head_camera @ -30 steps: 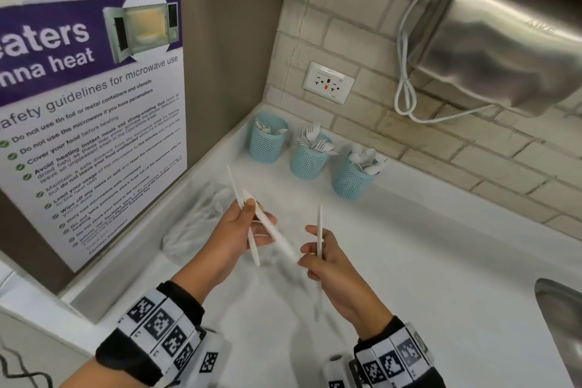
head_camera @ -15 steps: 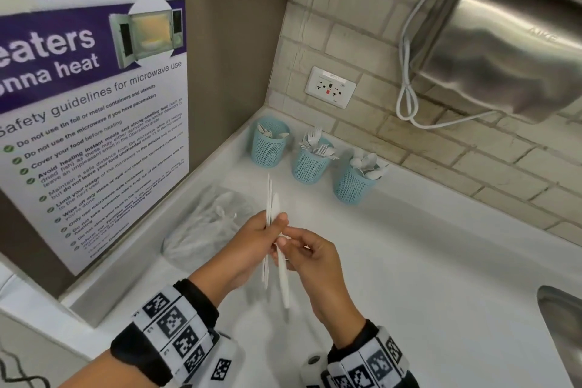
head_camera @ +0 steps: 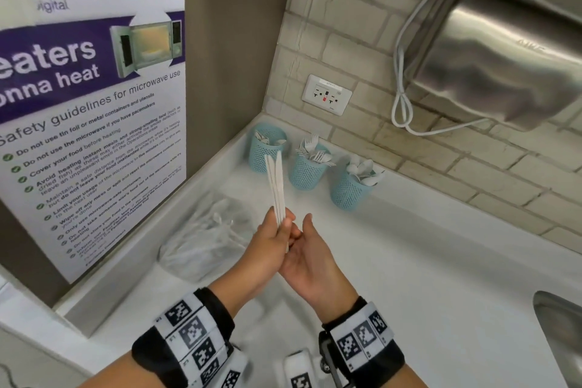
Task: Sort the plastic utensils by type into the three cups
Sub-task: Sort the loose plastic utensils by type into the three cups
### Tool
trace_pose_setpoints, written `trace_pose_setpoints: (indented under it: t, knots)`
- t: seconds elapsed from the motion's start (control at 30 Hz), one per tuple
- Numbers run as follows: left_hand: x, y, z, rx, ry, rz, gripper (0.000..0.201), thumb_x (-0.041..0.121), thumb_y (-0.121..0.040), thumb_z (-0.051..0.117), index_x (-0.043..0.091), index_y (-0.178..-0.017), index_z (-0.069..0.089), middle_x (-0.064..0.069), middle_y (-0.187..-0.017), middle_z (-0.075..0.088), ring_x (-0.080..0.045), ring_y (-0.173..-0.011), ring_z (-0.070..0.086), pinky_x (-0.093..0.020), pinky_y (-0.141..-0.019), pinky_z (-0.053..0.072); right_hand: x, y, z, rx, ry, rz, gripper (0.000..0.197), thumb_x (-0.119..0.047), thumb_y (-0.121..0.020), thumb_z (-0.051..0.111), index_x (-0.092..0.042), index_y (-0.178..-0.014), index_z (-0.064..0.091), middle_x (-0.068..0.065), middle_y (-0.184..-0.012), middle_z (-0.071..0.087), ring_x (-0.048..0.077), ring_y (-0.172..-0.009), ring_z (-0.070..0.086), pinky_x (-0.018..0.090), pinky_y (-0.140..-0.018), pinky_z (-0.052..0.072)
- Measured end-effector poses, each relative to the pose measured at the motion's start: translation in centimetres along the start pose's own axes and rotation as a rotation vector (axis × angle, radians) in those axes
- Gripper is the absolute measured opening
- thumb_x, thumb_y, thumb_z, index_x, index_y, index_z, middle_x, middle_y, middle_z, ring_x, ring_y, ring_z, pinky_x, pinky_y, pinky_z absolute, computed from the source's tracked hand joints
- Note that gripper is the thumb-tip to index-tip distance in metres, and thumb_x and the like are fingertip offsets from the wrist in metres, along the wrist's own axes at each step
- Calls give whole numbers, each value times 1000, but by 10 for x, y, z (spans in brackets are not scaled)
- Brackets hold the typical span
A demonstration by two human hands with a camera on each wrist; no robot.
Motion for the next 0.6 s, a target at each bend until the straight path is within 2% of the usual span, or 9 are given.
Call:
trace_pose_setpoints:
  t: [0.07,0.1,0.17,0.27,0.37,0.43,0.5,0.57,0.6]
  knots:
    - [5,0,-6,-17,-28,22,18,23,-102,34,17,-106,50,3,-78,54,-8,-73,55,-19,-69,46,-5,2,-2,-30,251,-70,53,-52,-95,38,-13,-121,61,6,-102,60,18,-100,61,36,-92,49]
    - [6,0,-9,-23,-85,58,19,24,-102,33,17,-106,50,5,-78,54,-5,-71,54,-17,-65,45,-8,3,-4,-49,375,-122,49,-51,-97,38,-17,-123,60,3,-106,65,16,-100,62,37,-95,49]
    - [4,0,-11,-83,-219,104,22,27,-102,31,19,-106,51,11,-79,54,-1,-73,53,-19,-68,41,-17,10,-1,-83,566,-250,42,-48,-96,43,-21,-123,61,-3,-114,68,10,-107,63,33,-97,47]
    - [-9,4,-11,-233,-458,56,26,34,-102,28,21,-106,50,15,-83,52,-2,-79,51,-22,-75,40,-35,17,4,-52,684,-425,32,-35,-93,57,-17,-118,63,-4,-96,62,-2,-81,60,13,-75,46]
    - [-14,10,-14,-359,-606,15,22,34,-102,29,22,-101,47,8,-87,52,-8,-80,49,-25,-75,39,-50,17,0,28,757,-535,15,-24,-93,61,-20,-106,66,-10,-88,61,3,-72,52,12,-65,43]
    - [-21,9,-19,-383,-664,-36,20,33,-102,31,19,-99,44,3,-86,51,-12,-77,48,-27,-73,39,-53,17,2,-27,779,-525,7,-18,-93,60,-16,-99,64,-4,-89,66,7,-67,49,18,-61,41]
    - [-24,6,-24,-373,-662,-73,22,35,-100,33,17,-104,46,2,-92,57,-13,-84,54,-29,-79,44,-48,16,9,-157,813,-454,8,-10,-94,57,-11,-102,57,8,-93,69,9,-64,54,20,-59,44]
    - [-22,6,-25,-333,-587,-70,20,33,-99,38,25,-110,52,4,-104,62,-12,-98,58,-29,-90,46,-44,17,17,-253,904,-375,20,-8,-95,56,-12,-113,48,20,-97,68,12,-68,62,22,-65,51]
    - [-18,7,-25,-298,-549,-51,14,29,-98,41,31,-100,55,7,-98,63,-10,-94,58,-25,-86,46,-42,17,20,-284,944,-355,30,-7,-95,56,-15,-120,41,24,-97,68,15,-69,64,24,-69,53]
Point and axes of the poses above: each hand's wrist, its own y-axis away from the middle knuckle, its own z-axis out of the palm, x = y × z, the point moved 5 cm from there along -y, towards the middle knuckle
